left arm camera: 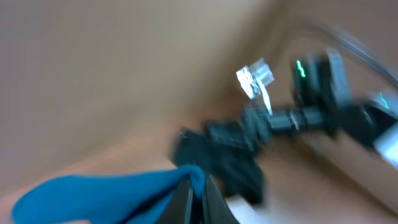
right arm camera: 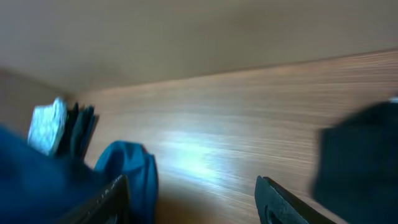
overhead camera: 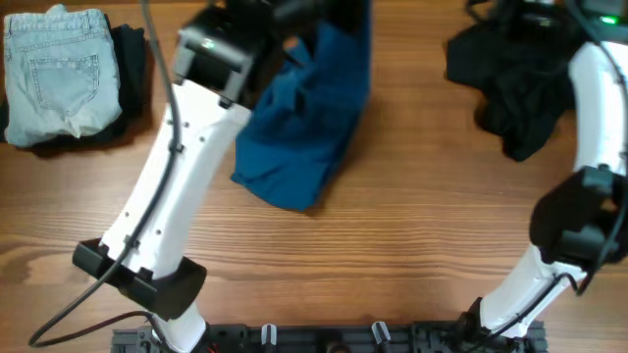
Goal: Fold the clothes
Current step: 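Grasp the teal shirt corner with the left gripper and lift, then raise the teal shirt high with the left gripper, letting it hang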
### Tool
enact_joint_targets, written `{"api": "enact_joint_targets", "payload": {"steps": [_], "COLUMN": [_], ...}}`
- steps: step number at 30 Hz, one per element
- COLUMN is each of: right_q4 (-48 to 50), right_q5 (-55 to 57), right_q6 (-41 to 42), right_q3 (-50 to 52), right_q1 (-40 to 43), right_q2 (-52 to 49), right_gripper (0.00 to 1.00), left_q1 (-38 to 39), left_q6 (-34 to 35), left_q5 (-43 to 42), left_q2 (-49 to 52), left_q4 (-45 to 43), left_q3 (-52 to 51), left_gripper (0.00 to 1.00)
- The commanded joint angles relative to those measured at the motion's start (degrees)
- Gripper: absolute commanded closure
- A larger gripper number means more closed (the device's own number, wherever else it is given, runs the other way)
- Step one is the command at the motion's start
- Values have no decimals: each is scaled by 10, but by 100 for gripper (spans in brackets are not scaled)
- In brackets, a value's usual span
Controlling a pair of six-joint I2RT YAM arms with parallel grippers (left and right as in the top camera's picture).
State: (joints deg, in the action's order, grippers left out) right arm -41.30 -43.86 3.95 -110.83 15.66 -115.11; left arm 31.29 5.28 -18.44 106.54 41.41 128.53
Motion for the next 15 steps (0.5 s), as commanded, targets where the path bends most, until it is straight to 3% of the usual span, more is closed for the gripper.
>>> {"api": "enact_joint_targets", "payload": {"steps": [1,3,8,12,15], "right_q4": [-8,-8,-10,-14,-16], "right_q5": [-34,-34,-34,-34,-44], "right_q6": [4,3,5,5,5], "right_q3": [-7,-7,-7,-7,-7], "right_q1": [16,23,38,61,84], "right_q2": [25,25,25,25,25], "right_gripper": [35,35,35,35,35], "left_q1": [46,46,36,55,96], "left_q6": [-21,-21,52,109,123], "left_q5": [-73,-66,-43,-96,-118], "left_q2": [-34,-39,-42,-42,-48], "left_q4": [39,10,-202,-355,-406], "left_q3": [5,5,5,5,5], "left_gripper": [96,96,96,96,96]}}
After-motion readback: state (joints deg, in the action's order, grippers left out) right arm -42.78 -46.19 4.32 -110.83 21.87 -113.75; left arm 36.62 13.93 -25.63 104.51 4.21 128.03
